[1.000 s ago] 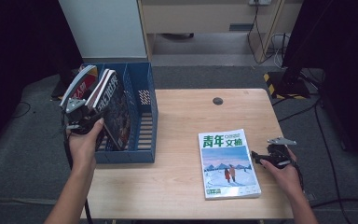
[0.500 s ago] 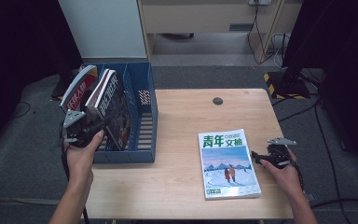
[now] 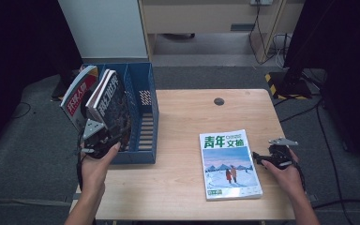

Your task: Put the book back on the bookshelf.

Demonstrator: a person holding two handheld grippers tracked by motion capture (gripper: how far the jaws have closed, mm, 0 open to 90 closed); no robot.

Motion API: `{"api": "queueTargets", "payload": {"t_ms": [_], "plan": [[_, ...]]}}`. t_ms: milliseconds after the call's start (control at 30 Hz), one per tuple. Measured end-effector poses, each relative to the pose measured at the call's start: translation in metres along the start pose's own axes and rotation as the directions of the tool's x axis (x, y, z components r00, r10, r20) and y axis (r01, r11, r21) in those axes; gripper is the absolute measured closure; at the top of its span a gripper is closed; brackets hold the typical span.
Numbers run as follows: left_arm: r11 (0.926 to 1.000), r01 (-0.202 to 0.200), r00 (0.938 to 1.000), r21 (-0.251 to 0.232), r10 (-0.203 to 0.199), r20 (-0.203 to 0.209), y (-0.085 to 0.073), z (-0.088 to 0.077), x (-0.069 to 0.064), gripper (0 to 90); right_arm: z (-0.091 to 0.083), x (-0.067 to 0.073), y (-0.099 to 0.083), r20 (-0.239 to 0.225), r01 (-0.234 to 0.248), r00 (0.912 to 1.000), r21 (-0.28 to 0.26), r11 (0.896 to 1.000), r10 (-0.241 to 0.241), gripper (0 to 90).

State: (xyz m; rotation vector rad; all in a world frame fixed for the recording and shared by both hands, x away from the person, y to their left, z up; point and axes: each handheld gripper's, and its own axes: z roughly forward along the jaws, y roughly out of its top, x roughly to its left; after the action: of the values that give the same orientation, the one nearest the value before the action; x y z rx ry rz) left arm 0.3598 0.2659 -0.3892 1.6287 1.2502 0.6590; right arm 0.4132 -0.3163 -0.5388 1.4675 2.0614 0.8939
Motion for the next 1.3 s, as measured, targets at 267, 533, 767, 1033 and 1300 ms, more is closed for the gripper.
{"api": "queueTargets", "payload": {"t_ms": [267,533,767,1033,1300], "plan": [[0.9997,-0.025,0.9996,0.001,0.025,0.011,-0.001,0.009,-0.008,54.6,0.0,0.0,0.0,0.0,0.0,1.0,0.0,1.0,0.0,12.0],[0.9994,-0.035,0.9977,-0.007,0.036,0.058,0.0,0.03,-0.024,51.8,0.0,0.0,0.0,0.005,-0.007,1.0,0.002,1.0,0.007,11.0],[0.9993,-0.037,0.9919,0.001,0.037,0.122,-0.004,0.054,-0.048,50.1,-0.001,-0.002,0.0,0.03,-0.009,0.9995,-0.001,1.0,0.009,11.1],[0.9975,-0.064,0.978,0.03,0.057,0.201,-0.012,0.083,-0.082,47.4,-0.008,0.001,0.006,0.013,0.006,0.9999,-0.042,0.999,-0.006,15.7],[0.9902,-0.104,0.9542,0.093,0.072,0.29,-0.028,0.116,-0.129,44.8,-0.021,0.009,0.017,-0.037,0.015,0.9991,-0.128,0.992,-0.02,27.9]]}}
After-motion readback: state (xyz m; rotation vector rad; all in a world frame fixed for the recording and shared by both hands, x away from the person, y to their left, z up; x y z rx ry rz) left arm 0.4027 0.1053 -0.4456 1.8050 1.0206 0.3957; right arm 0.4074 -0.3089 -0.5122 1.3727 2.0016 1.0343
